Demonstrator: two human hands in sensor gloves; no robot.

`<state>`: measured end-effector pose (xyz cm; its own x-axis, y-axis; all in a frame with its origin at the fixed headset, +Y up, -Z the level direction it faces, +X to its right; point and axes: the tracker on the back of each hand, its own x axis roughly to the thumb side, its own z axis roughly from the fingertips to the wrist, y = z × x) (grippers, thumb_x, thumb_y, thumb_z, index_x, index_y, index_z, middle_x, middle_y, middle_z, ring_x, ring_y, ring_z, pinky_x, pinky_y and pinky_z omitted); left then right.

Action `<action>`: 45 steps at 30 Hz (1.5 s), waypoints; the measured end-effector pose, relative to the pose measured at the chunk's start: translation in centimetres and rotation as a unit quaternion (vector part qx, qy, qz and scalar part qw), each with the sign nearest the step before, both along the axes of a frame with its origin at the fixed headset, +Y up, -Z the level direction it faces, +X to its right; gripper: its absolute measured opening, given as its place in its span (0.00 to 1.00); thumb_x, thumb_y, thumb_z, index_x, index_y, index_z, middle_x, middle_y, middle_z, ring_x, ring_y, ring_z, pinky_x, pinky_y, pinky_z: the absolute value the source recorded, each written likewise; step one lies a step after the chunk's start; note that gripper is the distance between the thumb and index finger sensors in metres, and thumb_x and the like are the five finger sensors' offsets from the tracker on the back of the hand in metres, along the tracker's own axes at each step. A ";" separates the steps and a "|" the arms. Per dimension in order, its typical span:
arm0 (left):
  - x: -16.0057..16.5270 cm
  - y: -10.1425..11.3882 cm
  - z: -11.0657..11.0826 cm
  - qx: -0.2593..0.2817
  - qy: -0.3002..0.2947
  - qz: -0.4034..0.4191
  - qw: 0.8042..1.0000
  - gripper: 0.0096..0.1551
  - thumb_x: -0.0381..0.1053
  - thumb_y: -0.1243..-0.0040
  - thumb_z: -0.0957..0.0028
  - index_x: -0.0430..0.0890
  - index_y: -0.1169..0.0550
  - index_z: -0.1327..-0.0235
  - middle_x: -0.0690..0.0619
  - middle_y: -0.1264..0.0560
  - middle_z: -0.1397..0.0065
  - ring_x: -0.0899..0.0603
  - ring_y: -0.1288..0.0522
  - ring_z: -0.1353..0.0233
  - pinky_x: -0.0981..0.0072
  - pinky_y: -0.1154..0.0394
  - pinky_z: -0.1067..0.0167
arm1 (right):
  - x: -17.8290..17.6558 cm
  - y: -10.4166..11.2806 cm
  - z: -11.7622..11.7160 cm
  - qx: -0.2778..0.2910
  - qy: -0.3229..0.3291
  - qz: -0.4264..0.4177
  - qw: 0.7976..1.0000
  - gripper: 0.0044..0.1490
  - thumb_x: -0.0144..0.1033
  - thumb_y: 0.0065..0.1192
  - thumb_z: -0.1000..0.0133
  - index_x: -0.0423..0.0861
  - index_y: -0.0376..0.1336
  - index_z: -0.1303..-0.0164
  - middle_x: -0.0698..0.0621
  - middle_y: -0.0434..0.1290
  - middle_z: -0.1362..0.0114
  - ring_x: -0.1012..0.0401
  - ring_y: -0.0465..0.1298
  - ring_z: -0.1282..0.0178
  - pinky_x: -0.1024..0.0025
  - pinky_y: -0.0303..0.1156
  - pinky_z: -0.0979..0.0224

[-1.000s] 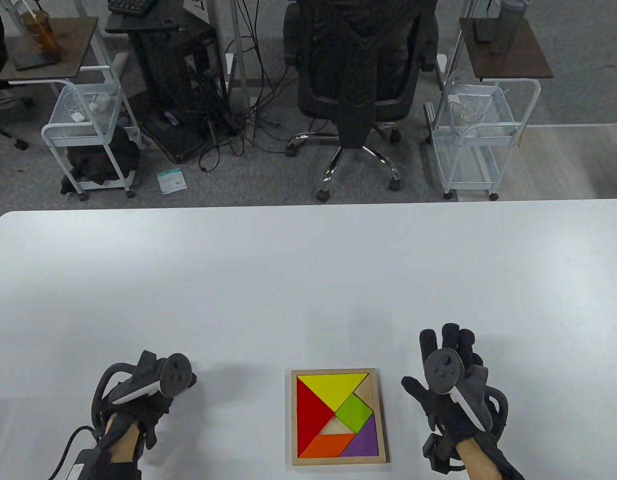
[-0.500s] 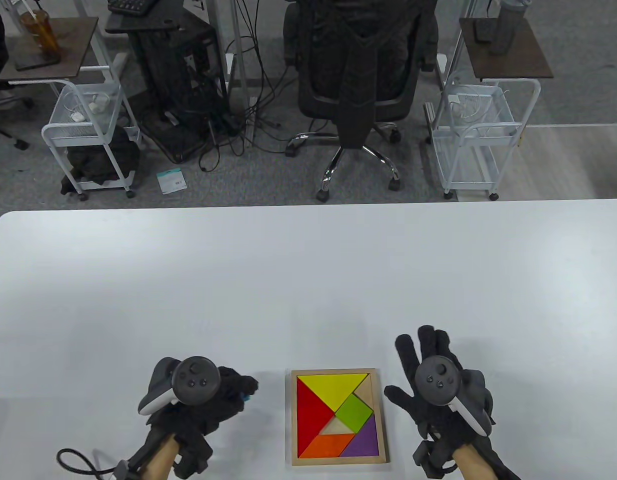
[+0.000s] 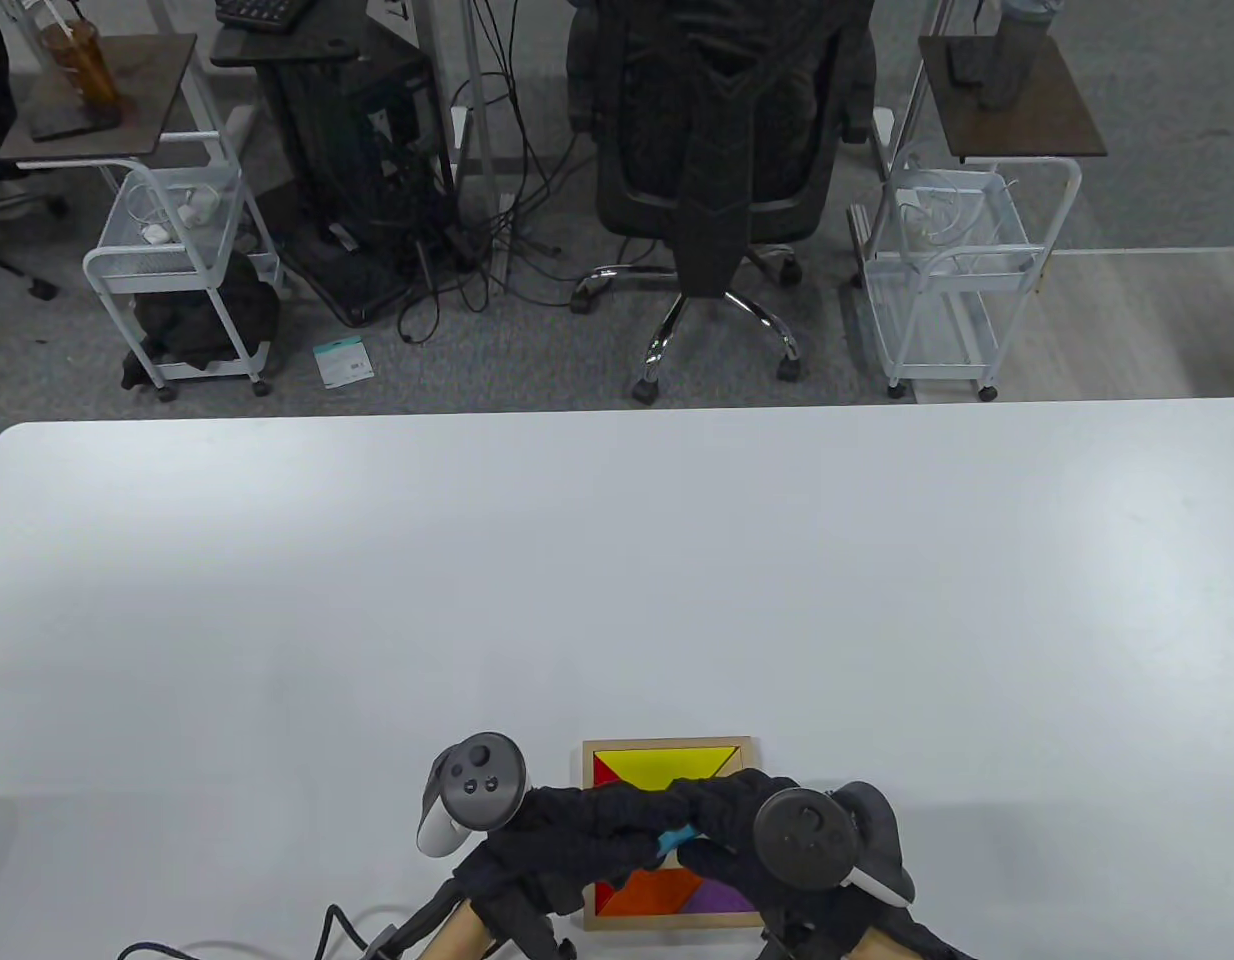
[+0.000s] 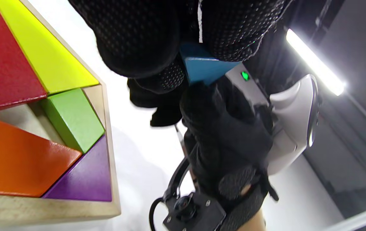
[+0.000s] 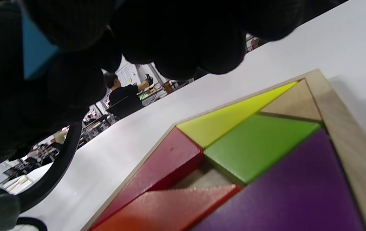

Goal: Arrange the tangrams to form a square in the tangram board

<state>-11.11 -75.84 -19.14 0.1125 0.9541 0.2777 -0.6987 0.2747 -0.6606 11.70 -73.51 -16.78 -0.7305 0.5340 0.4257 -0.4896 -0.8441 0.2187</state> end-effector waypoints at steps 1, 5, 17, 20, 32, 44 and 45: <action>-0.3 -0.1 0.1 -0.003 0.010 0.002 1.000 0.23 0.45 0.38 0.43 0.47 0.23 0.35 0.37 0.23 0.37 0.40 0.14 0.49 0.74 0.11 0.58 | -0.2 -0.1 0.0 -0.006 0.009 0.003 1.000 0.35 0.52 0.54 0.54 0.49 0.68 0.39 0.47 0.76 0.37 0.49 0.75 0.41 0.60 0.72 0.45; -1.3 -0.2 0.8 0.014 0.054 -0.048 0.997 0.25 0.47 0.39 0.43 0.44 0.25 0.32 0.35 0.25 0.35 0.36 0.16 0.46 0.67 0.12 0.56 | -1.1 -0.4 0.0 -0.021 0.016 0.044 0.999 0.32 0.53 0.51 0.54 0.48 0.73 0.50 0.47 0.81 0.51 0.51 0.78 0.55 0.64 0.73 0.57; -5.7 0.5 3.2 0.249 0.224 -0.480 0.811 0.43 0.61 0.54 0.39 0.45 0.50 0.17 0.29 0.60 0.17 0.19 0.57 0.21 0.23 0.50 0.29 | -3.9 -2.2 -0.2 -0.084 -0.030 0.321 0.943 0.32 0.53 0.42 0.53 0.48 0.75 0.62 0.51 0.82 0.65 0.55 0.79 0.68 0.68 0.72 0.68; -5.8 0.6 3.2 0.238 0.231 -0.459 0.824 0.43 0.60 0.53 0.39 0.45 0.51 0.17 0.29 0.61 0.17 0.19 0.58 0.21 0.23 0.52 0.29 | -4.6 -2.3 -0.4 -0.081 -0.030 0.372 0.924 0.32 0.55 0.40 0.53 0.50 0.74 0.64 0.52 0.80 0.69 0.57 0.78 0.70 0.67 0.71 0.68; -6.6 0.8 3.1 0.229 0.240 -0.470 0.818 0.42 0.60 0.53 0.38 0.45 0.50 0.17 0.28 0.59 0.17 0.17 0.57 0.22 0.21 0.52 0.30 | -6.1 -2.7 -1.2 -0.092 -0.034 0.486 0.868 0.34 0.58 0.40 0.55 0.49 0.75 0.66 0.50 0.80 0.72 0.54 0.77 0.71 0.63 0.71 0.67; -6.8 0.7 3.0 0.218 0.244 -0.485 0.811 0.43 0.60 0.53 0.38 0.45 0.52 0.17 0.29 0.61 0.17 0.19 0.59 0.21 0.21 0.54 0.30 | -6.1 -1.6 -1.0 -0.042 -0.084 0.483 0.871 0.39 0.62 0.43 0.58 0.49 0.75 0.57 0.47 0.81 0.63 0.51 0.78 0.63 0.61 0.72 0.61; -6.9 0.7 3.0 0.218 0.245 -0.485 0.810 0.43 0.60 0.53 0.38 0.46 0.52 0.17 0.29 0.61 0.17 0.19 0.59 0.21 0.21 0.54 0.30 | -5.7 -1.2 -1.1 -0.035 -0.099 0.471 0.876 0.42 0.63 0.43 0.58 0.50 0.72 0.46 0.45 0.81 0.53 0.49 0.77 0.54 0.58 0.72 0.53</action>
